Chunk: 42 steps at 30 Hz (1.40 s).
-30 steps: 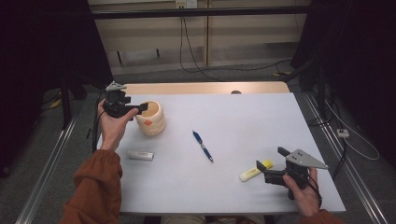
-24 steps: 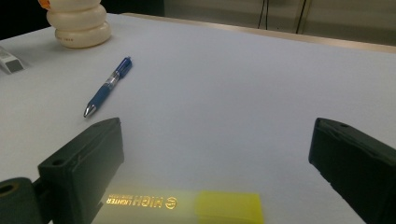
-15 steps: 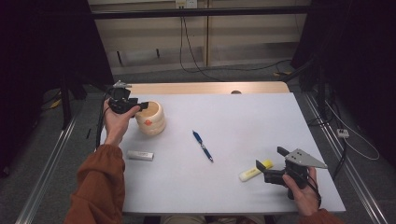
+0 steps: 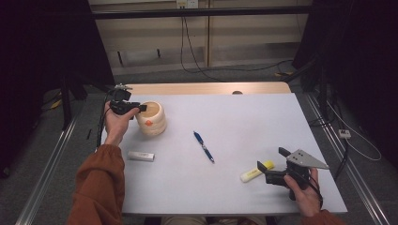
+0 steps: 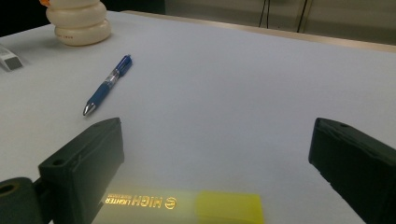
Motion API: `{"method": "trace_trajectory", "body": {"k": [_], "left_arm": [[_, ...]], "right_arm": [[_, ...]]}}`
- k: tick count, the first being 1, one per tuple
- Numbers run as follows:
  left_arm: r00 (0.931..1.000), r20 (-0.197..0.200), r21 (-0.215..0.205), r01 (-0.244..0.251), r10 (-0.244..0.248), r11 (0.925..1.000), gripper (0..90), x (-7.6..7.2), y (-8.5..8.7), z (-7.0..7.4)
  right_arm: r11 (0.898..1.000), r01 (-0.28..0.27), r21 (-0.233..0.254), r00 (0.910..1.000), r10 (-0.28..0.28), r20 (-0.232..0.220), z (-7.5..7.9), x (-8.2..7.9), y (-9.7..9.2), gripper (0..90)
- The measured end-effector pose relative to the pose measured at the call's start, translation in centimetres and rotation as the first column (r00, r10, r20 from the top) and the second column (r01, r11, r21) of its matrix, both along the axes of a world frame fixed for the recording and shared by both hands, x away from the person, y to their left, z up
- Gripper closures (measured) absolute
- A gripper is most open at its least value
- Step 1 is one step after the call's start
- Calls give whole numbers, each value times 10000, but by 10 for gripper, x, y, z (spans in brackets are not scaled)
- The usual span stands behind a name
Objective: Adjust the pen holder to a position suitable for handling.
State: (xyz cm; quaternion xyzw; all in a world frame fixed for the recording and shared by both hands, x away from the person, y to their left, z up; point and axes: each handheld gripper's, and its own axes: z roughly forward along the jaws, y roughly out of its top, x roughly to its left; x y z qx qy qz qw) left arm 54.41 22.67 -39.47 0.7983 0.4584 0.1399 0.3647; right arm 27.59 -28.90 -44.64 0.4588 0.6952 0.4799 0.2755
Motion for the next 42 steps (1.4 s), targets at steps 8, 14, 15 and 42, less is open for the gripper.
{"method": "trace_trajectory", "body": {"k": [8,14,15,42], "left_arm": [[9987,-463,-268,-213,200,9994,699,3,1,-4],[9970,-560,-380,-563,542,9977,731,-2,1,2],[9967,-575,-375,-603,580,9975,729,-2,1,2],[9965,373,-1026,-703,745,9922,737,-44,-9,40]], "right_arm": [[10000,32,-24,10000,-32,4,0,0,-2,32],[10000,39,-8,10000,-39,-22,0,0,-1,31],[10000,43,-11,10000,-43,-11,0,0,-1,31],[10000,61,-62,10000,-61,-2,0,0,0,31]]}}
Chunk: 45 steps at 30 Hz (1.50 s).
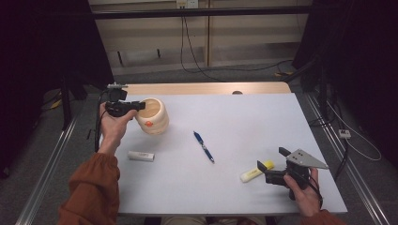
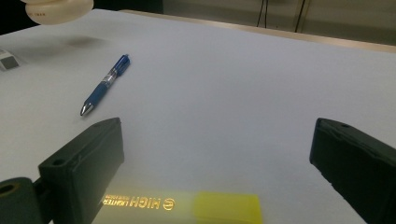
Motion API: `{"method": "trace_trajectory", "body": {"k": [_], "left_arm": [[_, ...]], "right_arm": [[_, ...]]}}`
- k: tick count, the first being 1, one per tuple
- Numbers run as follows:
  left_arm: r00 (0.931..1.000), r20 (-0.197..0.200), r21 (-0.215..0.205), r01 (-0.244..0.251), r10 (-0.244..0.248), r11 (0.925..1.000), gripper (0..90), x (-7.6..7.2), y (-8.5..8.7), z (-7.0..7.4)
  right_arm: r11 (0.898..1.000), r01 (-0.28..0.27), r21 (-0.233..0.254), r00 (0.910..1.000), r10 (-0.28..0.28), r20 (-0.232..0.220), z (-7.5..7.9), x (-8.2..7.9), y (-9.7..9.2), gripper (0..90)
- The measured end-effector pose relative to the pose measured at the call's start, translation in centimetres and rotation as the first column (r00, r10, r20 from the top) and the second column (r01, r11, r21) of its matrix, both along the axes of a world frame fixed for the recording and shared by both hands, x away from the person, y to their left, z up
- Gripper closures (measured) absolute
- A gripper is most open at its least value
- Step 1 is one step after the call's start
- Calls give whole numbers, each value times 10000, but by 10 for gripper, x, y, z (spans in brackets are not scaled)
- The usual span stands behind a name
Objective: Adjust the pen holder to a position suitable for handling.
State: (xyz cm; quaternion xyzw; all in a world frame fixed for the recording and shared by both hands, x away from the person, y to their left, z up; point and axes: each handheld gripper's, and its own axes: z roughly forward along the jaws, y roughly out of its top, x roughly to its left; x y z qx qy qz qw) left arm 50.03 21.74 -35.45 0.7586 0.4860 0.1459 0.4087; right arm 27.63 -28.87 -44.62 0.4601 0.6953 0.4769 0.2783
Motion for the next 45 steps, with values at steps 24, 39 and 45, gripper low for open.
{"method": "trace_trajectory", "body": {"k": [24,39,45], "left_arm": [[9949,-197,-534,982,-994,9937,738,-56,-34,-7],[9868,-444,-680,1528,-1560,9859,736,-66,-72,-8],[9847,-412,-826,1657,-1695,9827,737,-61,-94,-4]], "right_arm": [[10000,-18,-27,10000,18,-2,0,0,0,31],[10000,-56,-11,10000,56,20,0,0,0,31],[10000,-72,-23,10000,72,20,0,0,1,31]]}}
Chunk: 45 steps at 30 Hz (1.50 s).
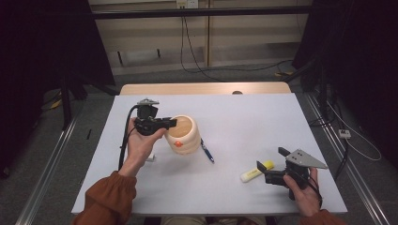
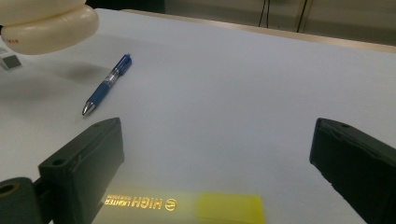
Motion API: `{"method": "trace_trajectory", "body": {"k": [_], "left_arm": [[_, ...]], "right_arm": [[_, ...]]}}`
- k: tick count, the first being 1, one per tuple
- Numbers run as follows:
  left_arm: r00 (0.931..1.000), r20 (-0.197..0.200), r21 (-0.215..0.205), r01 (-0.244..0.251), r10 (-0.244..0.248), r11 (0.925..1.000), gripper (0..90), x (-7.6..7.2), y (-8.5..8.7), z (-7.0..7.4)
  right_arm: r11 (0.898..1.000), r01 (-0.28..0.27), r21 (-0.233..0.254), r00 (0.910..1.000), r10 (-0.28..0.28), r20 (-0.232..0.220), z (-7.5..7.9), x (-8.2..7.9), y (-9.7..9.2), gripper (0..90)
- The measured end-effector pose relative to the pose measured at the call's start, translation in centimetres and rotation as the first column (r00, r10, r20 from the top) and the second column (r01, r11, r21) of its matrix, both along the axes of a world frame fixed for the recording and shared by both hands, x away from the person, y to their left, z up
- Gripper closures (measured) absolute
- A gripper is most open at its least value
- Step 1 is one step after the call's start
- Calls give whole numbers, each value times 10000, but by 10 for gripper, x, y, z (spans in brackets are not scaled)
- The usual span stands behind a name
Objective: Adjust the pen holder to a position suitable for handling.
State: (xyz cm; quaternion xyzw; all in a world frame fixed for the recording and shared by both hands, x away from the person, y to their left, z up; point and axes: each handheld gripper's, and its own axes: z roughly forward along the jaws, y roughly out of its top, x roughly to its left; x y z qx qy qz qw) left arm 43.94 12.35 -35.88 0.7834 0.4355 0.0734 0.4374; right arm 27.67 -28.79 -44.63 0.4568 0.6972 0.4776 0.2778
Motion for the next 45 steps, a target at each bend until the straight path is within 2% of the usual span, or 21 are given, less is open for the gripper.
{"method": "trace_trajectory", "body": {"k": [5,6,10,19,20,21,25,26,29,34,45], "left_arm": [[9999,-22,80,112,-112,9999,738,4,-17,1],[9999,-52,14,95,-95,10000,738,6,-25,-1],[9998,-175,-140,100,-103,9999,738,11,-37,-3],[9993,-280,-24,231,-231,9997,738,19,-73,-6],[9993,-280,-24,231,-231,9997,738,19,-73,-6],[9992,-265,31,302,-301,9995,738,21,-81,-7],[9993,-236,64,291,-289,9996,738,22,-92,-9],[9993,-297,-41,218,-219,9998,738,25,-100,-12],[9992,-346,98,198,-195,9998,738,28,-109,-15],[9988,-488,158,112,-104,9998,735,33,-119,-21],[9973,-734,287,-49,70,9996,735,39,-129,-33]], "right_arm": [[10000,-6,24,10000,6,7,0,0,-1,31],[10000,3,35,10000,-3,0,0,0,-1,31],[10000,-12,61,10000,12,17,0,-1,-2,31],[10000,-31,75,10000,31,10,0,-1,-1,31],[10000,-31,75,10000,31,10,0,-1,-1,31],[10000,-30,81,10000,30,8,0,-1,-1,30],[9999,-30,114,10000,30,0,0,-1,-2,30],[9999,-23,131,10000,24,-22,0,-1,-2,31],[9999,-34,137,10000,34,-11,0,-1,-2,30],[9999,-56,137,10000,56,15,0,-1,-3,31],[9999,-85,116,10000,85,5,0,-1,-2,31]]}}
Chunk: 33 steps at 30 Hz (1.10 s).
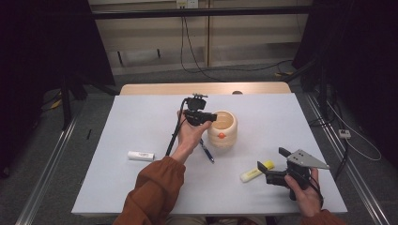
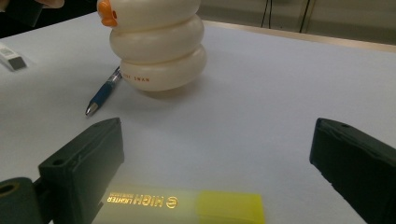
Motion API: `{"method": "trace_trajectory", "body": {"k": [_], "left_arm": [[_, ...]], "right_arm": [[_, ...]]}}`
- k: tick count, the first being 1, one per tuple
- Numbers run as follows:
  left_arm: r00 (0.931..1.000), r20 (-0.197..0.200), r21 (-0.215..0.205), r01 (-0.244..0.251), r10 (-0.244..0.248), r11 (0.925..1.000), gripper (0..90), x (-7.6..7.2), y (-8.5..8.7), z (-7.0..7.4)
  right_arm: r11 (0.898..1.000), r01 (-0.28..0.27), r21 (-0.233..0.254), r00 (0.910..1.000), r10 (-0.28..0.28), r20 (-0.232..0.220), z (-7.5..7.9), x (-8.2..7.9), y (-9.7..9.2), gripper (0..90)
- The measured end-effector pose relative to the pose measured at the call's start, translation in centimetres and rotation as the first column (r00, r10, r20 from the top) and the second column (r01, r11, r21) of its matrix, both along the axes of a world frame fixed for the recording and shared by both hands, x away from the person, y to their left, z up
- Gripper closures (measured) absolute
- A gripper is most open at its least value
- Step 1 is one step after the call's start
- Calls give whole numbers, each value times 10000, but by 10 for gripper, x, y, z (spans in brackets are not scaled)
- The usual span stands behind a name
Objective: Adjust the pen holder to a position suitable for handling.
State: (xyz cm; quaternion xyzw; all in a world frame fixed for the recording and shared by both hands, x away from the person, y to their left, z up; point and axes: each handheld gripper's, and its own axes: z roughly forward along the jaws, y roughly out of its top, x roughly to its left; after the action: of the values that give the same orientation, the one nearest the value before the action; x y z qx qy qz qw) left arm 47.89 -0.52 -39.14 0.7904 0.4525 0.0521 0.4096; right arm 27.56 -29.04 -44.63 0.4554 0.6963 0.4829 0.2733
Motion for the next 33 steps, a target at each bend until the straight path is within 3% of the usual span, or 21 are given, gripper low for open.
{"method": "trace_trajectory", "body": {"k": [18,30,33], "left_arm": [[9990,-111,95,-442,443,9990,732,15,-2,-11],[9995,-252,-52,-191,190,9998,688,16,-5,-12],[9997,-203,98,-120,122,9999,658,16,-6,-12]], "right_arm": [[10000,-50,24,10000,50,-23,0,0,0,31],[10000,-63,1,10000,63,-8,0,0,1,31],[10000,-69,13,10000,70,-13,0,0,0,30]]}}
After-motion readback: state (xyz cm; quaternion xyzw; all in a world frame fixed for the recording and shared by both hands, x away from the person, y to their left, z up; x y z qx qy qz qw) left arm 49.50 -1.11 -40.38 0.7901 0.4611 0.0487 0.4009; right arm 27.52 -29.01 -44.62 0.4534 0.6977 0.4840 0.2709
